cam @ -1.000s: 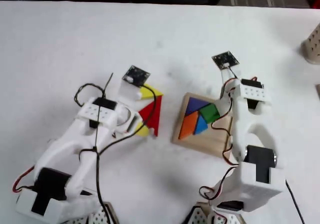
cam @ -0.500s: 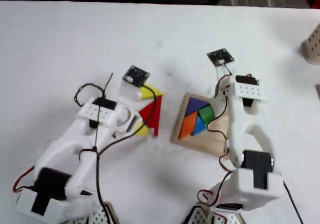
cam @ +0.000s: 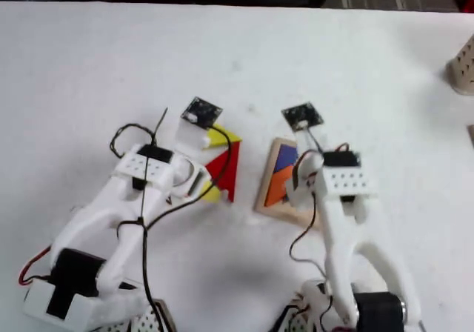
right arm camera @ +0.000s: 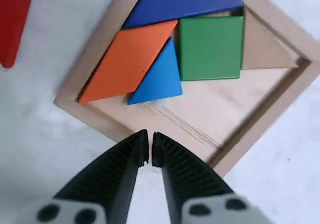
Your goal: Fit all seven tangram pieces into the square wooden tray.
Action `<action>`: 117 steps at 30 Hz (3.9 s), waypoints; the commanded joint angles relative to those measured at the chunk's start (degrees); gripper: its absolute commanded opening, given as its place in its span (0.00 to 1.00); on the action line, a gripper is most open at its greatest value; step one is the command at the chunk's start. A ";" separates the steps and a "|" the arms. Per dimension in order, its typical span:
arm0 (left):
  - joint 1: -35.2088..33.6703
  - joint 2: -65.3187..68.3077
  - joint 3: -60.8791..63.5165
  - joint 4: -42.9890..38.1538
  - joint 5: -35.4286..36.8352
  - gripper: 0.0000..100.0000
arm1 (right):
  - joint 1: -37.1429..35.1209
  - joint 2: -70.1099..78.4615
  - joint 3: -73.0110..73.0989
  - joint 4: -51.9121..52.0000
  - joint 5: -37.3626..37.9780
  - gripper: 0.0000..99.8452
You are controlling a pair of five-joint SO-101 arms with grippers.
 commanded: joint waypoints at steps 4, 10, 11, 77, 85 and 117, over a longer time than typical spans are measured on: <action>-0.84 -2.68 -0.09 -1.23 -0.44 0.35 | -1.89 2.77 3.78 -7.87 -2.55 0.02; -0.84 -2.68 -0.09 -1.23 -0.44 0.35 | 0.04 9.54 -0.53 -13.32 -2.55 0.02; -0.84 -2.68 -0.09 -1.23 -0.44 0.35 | 0.13 10.33 -1.32 -13.67 -2.55 0.02; 0.13 26.59 -30.42 6.33 24.09 0.40 | 17.27 -18.24 24.97 -11.03 13.54 0.02; 5.76 27.82 -32.26 10.64 17.49 0.40 | 17.27 -18.24 25.05 -11.12 13.54 0.02; 9.54 28.35 -32.79 10.90 14.33 0.29 | 17.01 -18.51 25.58 -11.12 13.54 0.02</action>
